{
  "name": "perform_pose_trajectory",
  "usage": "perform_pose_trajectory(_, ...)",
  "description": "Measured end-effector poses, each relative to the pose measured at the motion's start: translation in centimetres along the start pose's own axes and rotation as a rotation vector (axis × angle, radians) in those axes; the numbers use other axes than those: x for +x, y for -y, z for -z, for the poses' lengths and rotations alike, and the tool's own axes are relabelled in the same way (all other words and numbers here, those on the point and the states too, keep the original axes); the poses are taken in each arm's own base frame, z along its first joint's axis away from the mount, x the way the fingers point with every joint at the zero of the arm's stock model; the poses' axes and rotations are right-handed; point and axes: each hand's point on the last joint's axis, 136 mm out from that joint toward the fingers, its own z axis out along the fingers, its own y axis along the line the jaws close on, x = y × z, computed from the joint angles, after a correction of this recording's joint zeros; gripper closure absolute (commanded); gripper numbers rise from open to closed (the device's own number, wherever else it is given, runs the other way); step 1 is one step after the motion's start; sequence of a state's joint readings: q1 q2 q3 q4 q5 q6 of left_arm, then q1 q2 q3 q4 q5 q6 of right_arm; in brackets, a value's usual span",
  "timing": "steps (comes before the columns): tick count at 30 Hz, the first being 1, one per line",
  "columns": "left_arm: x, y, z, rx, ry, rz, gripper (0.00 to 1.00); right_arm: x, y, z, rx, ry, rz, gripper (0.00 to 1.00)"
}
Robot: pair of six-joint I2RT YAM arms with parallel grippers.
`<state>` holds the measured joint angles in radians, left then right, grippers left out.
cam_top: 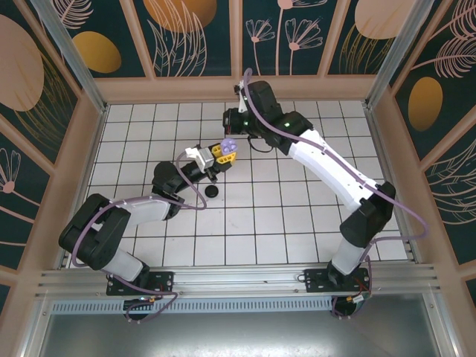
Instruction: Insert the wireless bluetooth earbuds into the charging case
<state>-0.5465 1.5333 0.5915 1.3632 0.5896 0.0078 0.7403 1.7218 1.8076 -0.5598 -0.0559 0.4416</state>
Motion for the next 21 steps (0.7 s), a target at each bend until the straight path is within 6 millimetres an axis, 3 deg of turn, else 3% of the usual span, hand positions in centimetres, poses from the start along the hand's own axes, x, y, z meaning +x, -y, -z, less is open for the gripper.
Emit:
perform_pose_trajectory(5, 0.1, 0.0, -0.2, 0.008, -0.005, 0.003, 1.00, 1.7, 0.1, -0.4, -0.001, -0.061, 0.015, 1.00)
perform_pose_trajectory(10, 1.3, 0.6, -0.3, 0.037, -0.038, 0.028, 1.00, 3.1, 0.9, 0.5, 0.016, -0.065, 0.021, 1.00)
perform_pose_trajectory(13, 1.8, 0.6, -0.4, 0.043, -0.049, 0.038, 1.00, 4.8, 1.3, 2.2, 0.024, -0.071, 0.021, 1.00)
perform_pose_trajectory(16, 1.8, 1.0, -0.6, 0.051, -0.046, 0.048, 1.00, 5.2, 1.8, 4.2, 0.028, -0.035, -0.008, 0.96)
perform_pose_trajectory(21, 1.5, 0.4, -0.7, 0.021, -0.033, 0.084, 1.00, 4.6, 6.0, 8.1, 0.115, 0.094, -0.129, 0.85)
